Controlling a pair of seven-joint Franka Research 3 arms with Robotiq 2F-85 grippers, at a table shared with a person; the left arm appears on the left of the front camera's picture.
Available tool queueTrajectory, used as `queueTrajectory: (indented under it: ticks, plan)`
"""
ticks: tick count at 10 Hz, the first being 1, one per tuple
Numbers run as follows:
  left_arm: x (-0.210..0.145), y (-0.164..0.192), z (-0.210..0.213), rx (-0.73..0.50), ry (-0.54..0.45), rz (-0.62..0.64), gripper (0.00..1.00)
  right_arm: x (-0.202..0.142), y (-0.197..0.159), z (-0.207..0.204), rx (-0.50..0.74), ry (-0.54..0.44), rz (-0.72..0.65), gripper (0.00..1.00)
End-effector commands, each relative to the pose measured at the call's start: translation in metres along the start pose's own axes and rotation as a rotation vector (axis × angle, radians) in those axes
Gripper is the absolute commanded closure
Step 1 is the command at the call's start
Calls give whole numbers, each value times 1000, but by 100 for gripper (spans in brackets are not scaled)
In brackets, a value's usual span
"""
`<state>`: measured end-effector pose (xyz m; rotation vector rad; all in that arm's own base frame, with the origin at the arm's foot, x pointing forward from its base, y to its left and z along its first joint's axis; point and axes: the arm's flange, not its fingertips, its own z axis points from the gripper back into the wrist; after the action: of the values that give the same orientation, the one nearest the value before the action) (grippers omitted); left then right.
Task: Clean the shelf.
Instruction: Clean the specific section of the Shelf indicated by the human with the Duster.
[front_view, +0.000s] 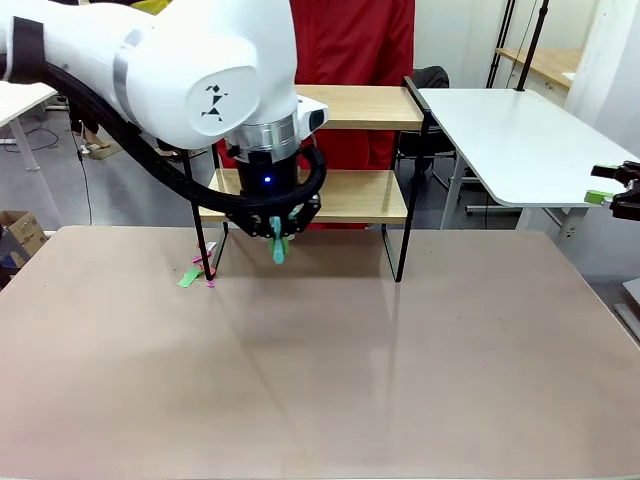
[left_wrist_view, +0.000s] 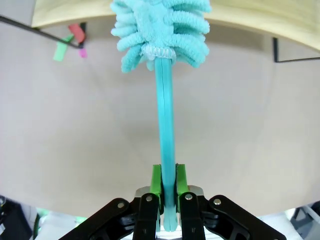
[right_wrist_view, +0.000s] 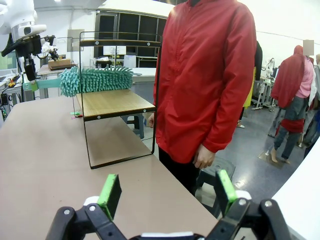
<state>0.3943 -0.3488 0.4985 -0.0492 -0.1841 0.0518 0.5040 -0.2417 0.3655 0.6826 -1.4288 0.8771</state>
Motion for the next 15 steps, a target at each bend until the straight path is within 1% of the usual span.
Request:
queueTrajectory:
  ticks: [1,5,6,7,8,10,11,13,14,15]
  plan:
    - [-5,27,1,35,27,10,87,5,0,-2,0,19,-12,0]
    - [-5,66,6,120,11,81,87,5,0,-2,0,19,-12,0]
    - [-7,72,7,159,6,100,87,5,0,-2,0,19,-12,0]
    - [-11,76,8,206,-14,123,87,5,0,-2,0,19,-12,0]
    - [-15,77,13,260,-54,151,87,5,0,-2,0,19,-12,0]
    - [-28,72,28,347,-127,179,87,5,0,-2,0,19,-12,0]
    - [-34,70,35,362,-149,185,87,5,0,-2,0,19,-12,0]
    - [-40,64,40,352,-170,165,87,5,0,-2,0,19,-12,0]
    - [-38,57,38,293,-171,129,87,5,0,-2,0,19,-12,0]
    - [-37,56,37,299,-158,116,87,5,0,-2,0,19,-12,0]
